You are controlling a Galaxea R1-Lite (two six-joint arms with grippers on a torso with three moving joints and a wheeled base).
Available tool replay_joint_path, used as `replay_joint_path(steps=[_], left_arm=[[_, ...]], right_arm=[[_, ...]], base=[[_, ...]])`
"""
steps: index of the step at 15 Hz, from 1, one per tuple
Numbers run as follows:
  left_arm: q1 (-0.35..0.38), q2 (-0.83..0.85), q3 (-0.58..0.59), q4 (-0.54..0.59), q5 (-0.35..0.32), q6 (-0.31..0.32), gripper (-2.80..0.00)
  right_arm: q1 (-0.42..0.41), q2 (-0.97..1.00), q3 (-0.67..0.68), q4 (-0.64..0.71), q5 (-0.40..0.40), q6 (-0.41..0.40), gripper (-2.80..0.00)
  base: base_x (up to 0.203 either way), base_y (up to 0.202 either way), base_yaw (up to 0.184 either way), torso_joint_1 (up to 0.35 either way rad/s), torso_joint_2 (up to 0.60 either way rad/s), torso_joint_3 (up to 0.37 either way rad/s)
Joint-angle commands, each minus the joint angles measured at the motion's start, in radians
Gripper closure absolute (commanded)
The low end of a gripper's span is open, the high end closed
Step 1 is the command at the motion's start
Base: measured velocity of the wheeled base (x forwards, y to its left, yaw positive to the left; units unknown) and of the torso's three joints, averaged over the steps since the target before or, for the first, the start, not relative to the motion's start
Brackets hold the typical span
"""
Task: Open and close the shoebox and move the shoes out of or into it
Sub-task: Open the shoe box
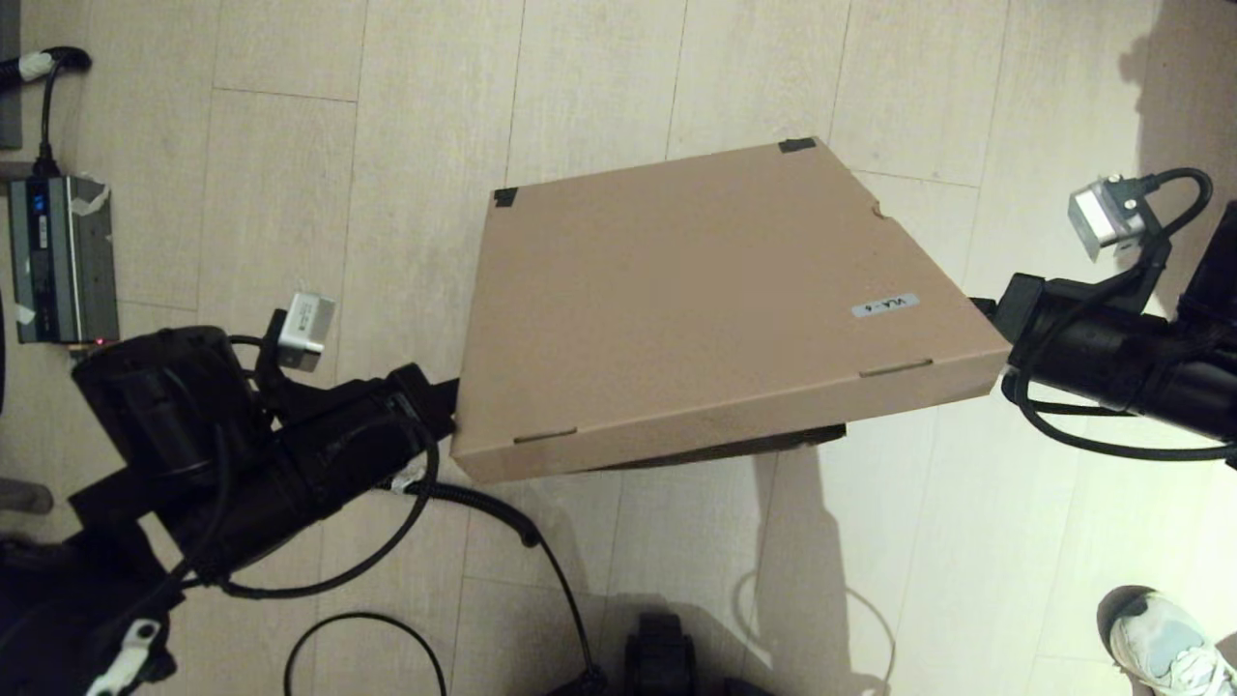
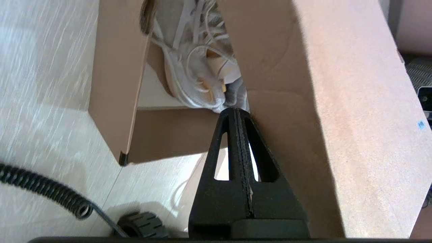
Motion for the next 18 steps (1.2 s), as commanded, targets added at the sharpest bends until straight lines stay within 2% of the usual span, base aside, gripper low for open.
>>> replay_joint_path(steps=[1, 4, 8, 14, 18], left_arm=[[0.002, -0.029, -0.028, 0.018, -0.001, -0.003, 0.0], [0.012, -0.072, -0.093, 0.1, -0.001, -0.003, 0.0], [0.013, -0.074, -0.136, 0.118, -0.001, -0.003, 0.0], [0.013, -0.059, -0.269, 0.22, -0.004, -0.003, 0.0], [0.014, -0.075, -0.278, 0.235, -0.003, -0.003, 0.0]], right_arm=[[0.0, -0.005, -0.031, 0.01, 0.003, 0.003, 0.0], [0.0, -0.006, -0.106, 0.07, 0.007, 0.007, 0.0], [-0.004, -0.032, -0.114, 0.073, 0.005, 0.077, 0.0], [-0.006, -0.014, -0.171, 0.088, 0.008, 0.083, 0.0], [-0.006, -0.009, -0.255, 0.127, 0.01, 0.137, 0.0]], base=[[0.0, 0.0, 0.0, 0.0, 0.0, 0.0], [0.0, 0.0, 0.0, 0.0, 0.0, 0.0], [0.0, 0.0, 0.0, 0.0, 0.0, 0.0], [0.0, 0.0, 0.0, 0.0, 0.0, 0.0], [0.0, 0.0, 0.0, 0.0, 0.0, 0.0]])
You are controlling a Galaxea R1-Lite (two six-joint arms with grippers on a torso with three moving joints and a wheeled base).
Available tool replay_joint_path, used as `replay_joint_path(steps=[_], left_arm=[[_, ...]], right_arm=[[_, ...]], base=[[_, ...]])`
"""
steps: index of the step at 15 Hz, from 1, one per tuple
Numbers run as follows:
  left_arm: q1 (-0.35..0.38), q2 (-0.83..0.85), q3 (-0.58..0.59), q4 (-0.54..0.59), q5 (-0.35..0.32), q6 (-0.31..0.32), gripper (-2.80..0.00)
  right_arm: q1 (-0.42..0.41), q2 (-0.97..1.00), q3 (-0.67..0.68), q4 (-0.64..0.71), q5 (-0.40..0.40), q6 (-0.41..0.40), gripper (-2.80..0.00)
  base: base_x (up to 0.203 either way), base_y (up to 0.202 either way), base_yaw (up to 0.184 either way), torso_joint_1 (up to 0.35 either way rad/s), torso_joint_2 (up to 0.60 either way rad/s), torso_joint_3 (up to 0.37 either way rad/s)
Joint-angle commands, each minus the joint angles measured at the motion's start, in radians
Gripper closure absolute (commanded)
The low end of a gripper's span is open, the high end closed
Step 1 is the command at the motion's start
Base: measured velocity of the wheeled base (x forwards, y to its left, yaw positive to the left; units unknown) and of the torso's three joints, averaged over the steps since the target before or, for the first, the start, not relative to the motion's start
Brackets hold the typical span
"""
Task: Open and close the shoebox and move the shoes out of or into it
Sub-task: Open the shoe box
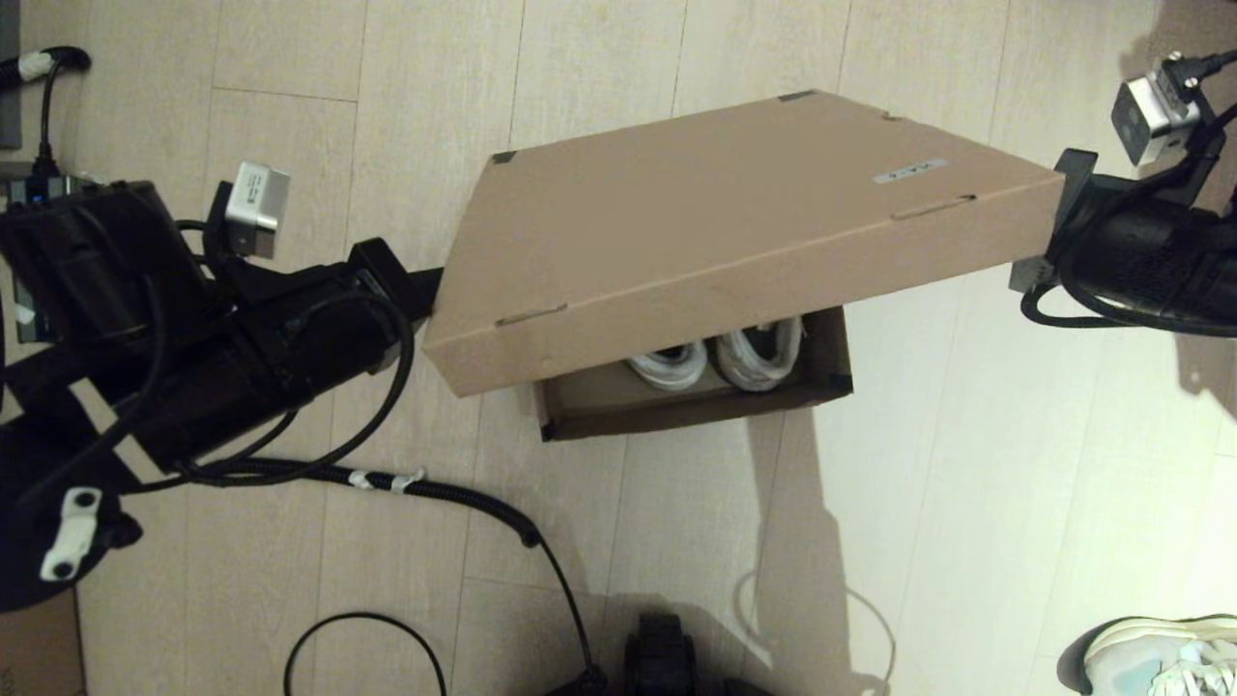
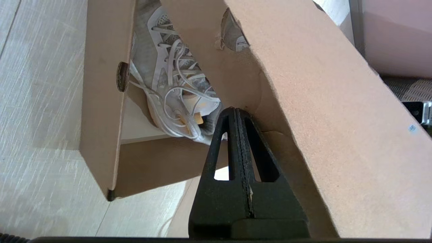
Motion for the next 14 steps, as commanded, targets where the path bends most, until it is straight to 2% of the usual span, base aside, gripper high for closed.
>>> replay_joint_path(steps=[1, 6, 9, 11, 14], left_arm=[[0.006, -0.014, 0.0, 0.0, 0.0, -0.003, 0.0], [0.041, -0.112, -0.007, 0.084, -0.002, -0.003, 0.0], [0.044, -0.204, -0.007, 0.174, -0.004, -0.005, 0.0], [0.043, -0.281, -0.009, 0.224, -0.007, -0.029, 0.0], [0.023, -0.412, -0.007, 0.321, -0.053, -0.057, 0.0]], right_arm=[[0.0, 0.01, -0.025, 0.0, 0.004, 0.005, 0.0], [0.002, 0.012, -0.056, 0.028, 0.004, 0.006, 0.0], [0.003, 0.025, -0.079, 0.028, 0.004, 0.006, 0.0], [0.003, 0.045, -0.122, 0.039, 0.004, 0.006, 0.0], [0.007, 0.082, -0.189, 0.07, 0.004, 0.006, 0.0]], base=[[0.0, 0.0, 0.0, 0.0, 0.0, 0.0], [0.0, 0.0, 0.0, 0.0, 0.0, 0.0], [0.0, 0.0, 0.0, 0.0, 0.0, 0.0], [0.0, 0.0, 0.0, 0.0, 0.0, 0.0], [0.0, 0.0, 0.0, 0.0, 0.0, 0.0]])
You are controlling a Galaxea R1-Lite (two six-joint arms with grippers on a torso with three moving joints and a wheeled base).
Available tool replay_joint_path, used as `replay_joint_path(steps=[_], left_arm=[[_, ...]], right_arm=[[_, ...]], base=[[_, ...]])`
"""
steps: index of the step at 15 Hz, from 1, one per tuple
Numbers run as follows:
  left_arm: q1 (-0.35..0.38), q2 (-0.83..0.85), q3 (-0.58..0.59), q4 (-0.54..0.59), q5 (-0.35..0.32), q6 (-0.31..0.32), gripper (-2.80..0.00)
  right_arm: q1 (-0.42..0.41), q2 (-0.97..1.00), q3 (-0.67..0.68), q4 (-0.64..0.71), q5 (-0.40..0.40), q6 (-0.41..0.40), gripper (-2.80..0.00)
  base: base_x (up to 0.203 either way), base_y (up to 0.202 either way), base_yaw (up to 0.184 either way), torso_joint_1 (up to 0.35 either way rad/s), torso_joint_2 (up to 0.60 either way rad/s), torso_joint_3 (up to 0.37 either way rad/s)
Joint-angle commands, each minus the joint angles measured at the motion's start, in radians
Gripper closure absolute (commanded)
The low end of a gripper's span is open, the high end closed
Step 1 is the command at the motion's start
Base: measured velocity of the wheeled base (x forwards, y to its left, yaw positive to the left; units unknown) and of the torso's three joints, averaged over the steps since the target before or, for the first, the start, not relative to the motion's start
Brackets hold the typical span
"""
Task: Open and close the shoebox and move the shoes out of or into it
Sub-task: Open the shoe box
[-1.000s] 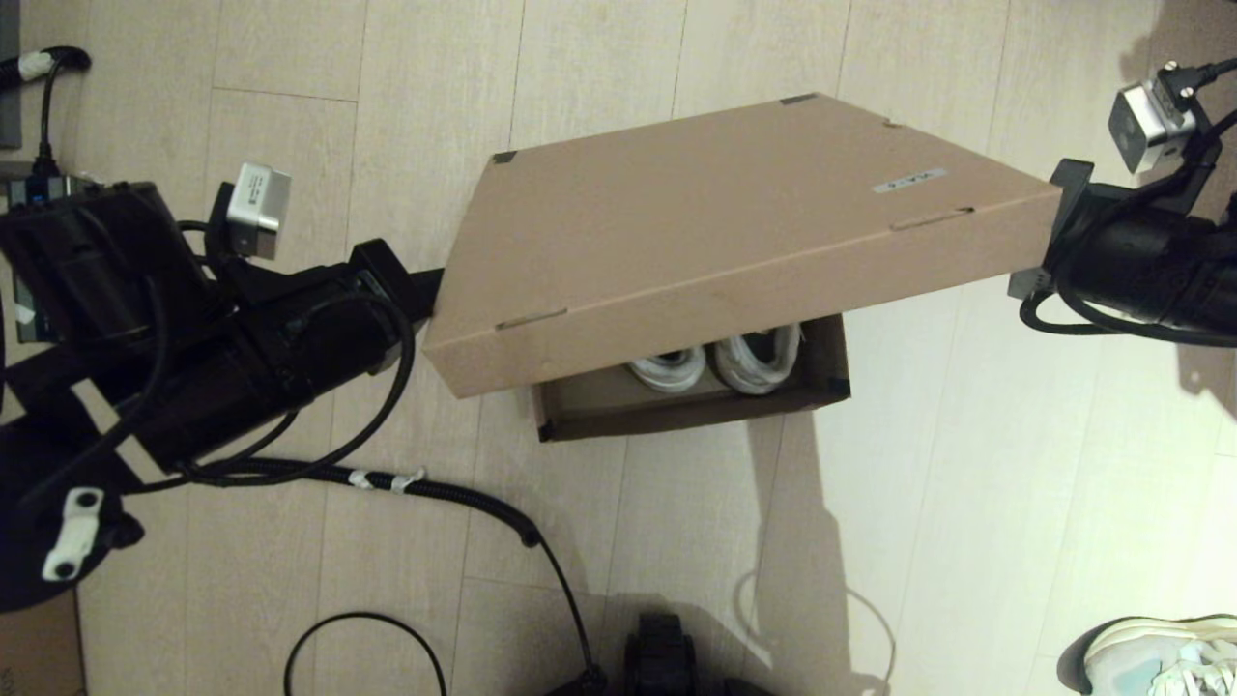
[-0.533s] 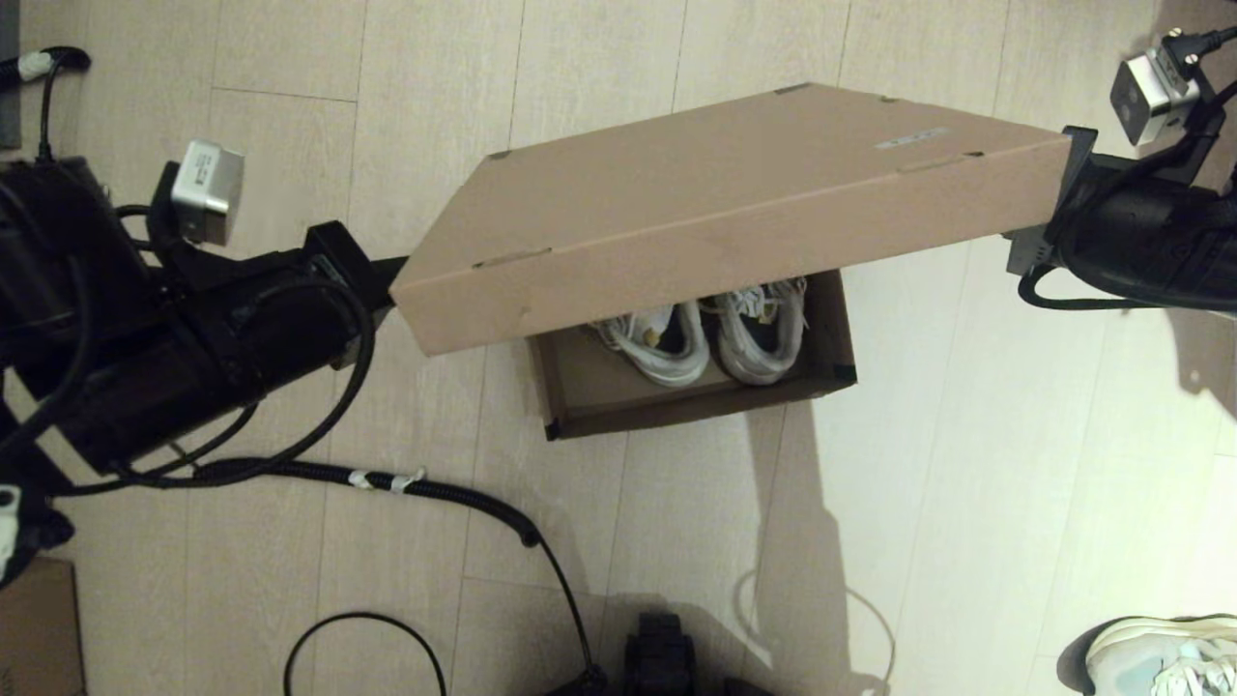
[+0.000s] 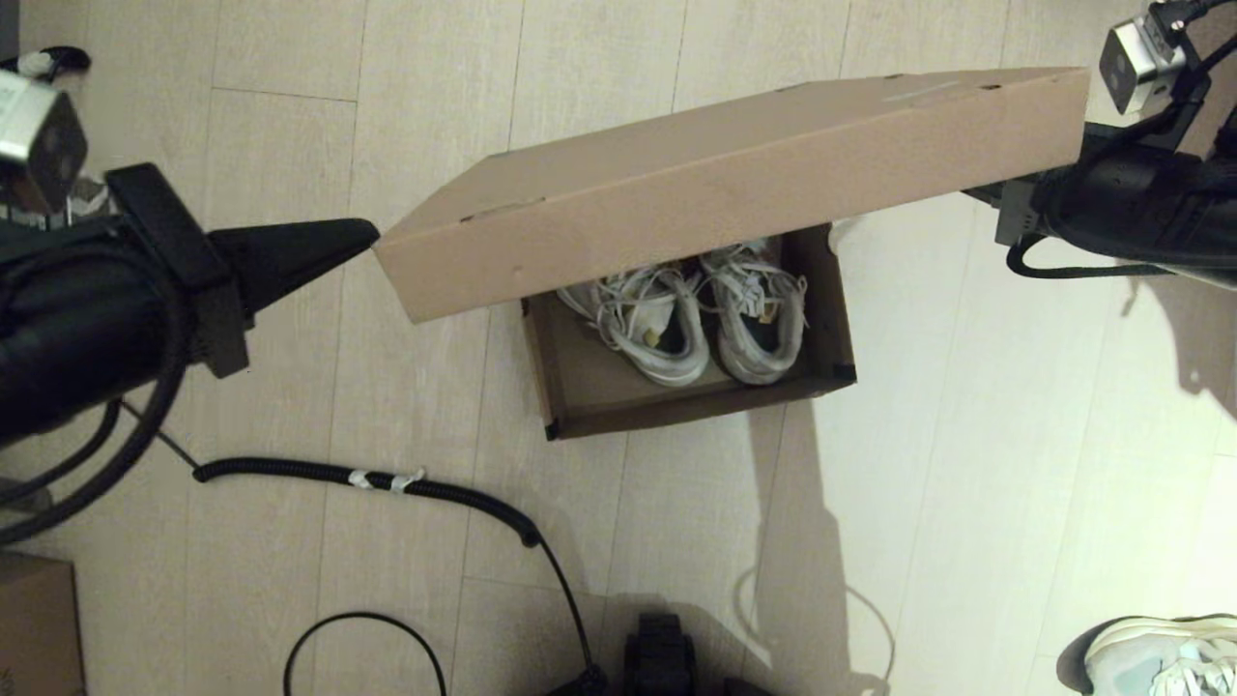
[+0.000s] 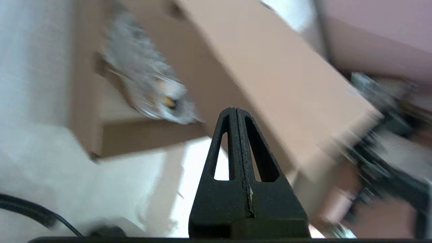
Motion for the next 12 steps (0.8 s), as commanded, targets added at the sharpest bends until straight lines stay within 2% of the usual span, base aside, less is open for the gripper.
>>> replay_joint_path(steps=[1, 4, 7, 9, 12], left_arm=[[-0.017, -0.112, 0.005, 0.019, -0.027, -0.009, 0.0], [-0.095, -0.188, 0.072, 0.054, -0.067, -0.014, 0.0], [-0.13, -0.178, 0.121, 0.056, -0.124, -0.014, 0.0], [-0.135, -0.163, 0.125, 0.055, -0.156, -0.014, 0.0], [-0.132, -0.079, 0.105, 0.018, -0.156, -0.007, 0.0]], right_arm=[[0.002, 0.032, -0.04, -0.001, 0.004, 0.004, 0.0], [0.015, 0.077, -0.12, 0.023, 0.002, 0.005, 0.0], [0.025, 0.143, -0.26, 0.089, -0.011, 0.004, 0.0], [0.035, 0.195, -0.371, 0.135, -0.027, 0.001, 0.0], [0.057, 0.262, -0.512, 0.201, -0.033, 0.0, 0.0]], base=[[0.0, 0.0, 0.0, 0.0, 0.0, 0.0], [0.0, 0.0, 0.0, 0.0, 0.0, 0.0], [0.0, 0.0, 0.0, 0.0, 0.0, 0.0], [0.0, 0.0, 0.0, 0.0, 0.0, 0.0], [0.0, 0.0, 0.0, 0.0, 0.0, 0.0]])
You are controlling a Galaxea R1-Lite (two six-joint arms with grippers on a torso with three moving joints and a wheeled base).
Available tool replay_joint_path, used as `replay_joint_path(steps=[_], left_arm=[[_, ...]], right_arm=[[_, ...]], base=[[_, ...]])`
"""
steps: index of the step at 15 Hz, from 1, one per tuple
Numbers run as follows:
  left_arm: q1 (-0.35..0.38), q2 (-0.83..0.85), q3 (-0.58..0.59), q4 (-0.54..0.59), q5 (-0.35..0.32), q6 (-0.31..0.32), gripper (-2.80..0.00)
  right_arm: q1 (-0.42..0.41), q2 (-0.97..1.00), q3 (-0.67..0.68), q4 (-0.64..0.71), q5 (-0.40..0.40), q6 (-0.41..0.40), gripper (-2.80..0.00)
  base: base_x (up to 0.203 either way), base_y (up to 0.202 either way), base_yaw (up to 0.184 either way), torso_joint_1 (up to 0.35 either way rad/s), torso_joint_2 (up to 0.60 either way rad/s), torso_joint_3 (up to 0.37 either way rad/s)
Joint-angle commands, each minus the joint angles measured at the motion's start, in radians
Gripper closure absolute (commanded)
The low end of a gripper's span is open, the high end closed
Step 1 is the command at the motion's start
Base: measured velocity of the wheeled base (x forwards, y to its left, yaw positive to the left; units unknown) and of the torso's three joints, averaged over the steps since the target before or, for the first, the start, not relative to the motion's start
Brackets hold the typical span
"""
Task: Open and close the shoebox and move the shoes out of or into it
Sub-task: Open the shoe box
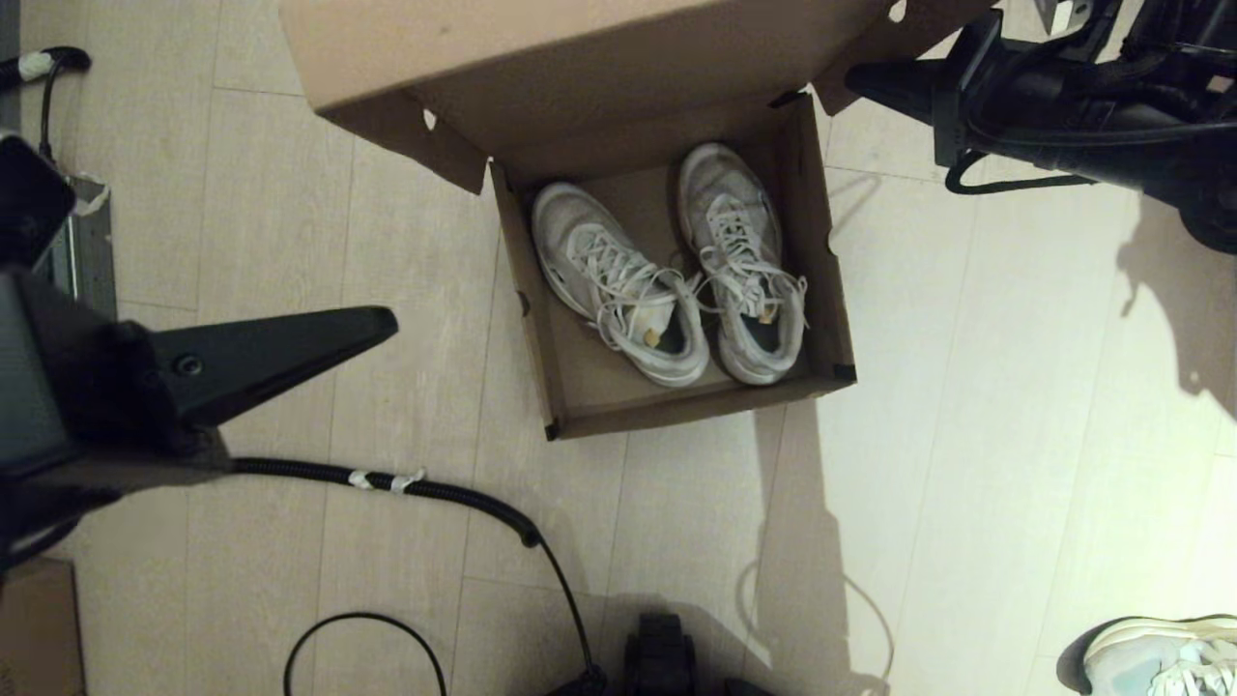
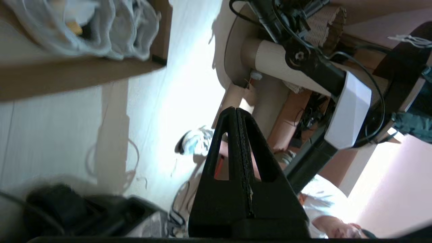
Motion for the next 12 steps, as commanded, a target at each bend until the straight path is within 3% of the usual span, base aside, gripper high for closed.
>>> replay_joint_path(steps=[1, 3, 6, 12], left_arm=[[0.011, 0.09, -0.024, -0.033, 0.0, -0.003, 0.0], [0.054, 0.229, -0.091, -0.106, 0.003, -0.001, 0.0], [0.103, 0.465, -0.31, -0.184, 0.058, 0.002, 0.0], [0.22, 0.807, -0.745, -0.208, 0.179, 0.003, 0.0]], right_arm=[[0.013, 0.056, -0.069, 0.021, 0.002, 0.003, 0.0], [0.02, 0.096, -0.16, 0.067, -0.002, 0.001, 0.0], [0.022, 0.171, -0.262, 0.124, 0.003, -0.008, 0.0], [0.035, 0.11, -0.161, 0.118, -0.003, -0.018, 0.0]], base=[[0.0, 0.0, 0.0, 0.0, 0.0, 0.0], [0.0, 0.0, 0.0, 0.0, 0.0, 0.0], [0.0, 0.0, 0.0, 0.0, 0.0, 0.0], [0.0, 0.0, 0.0, 0.0, 0.0, 0.0]])
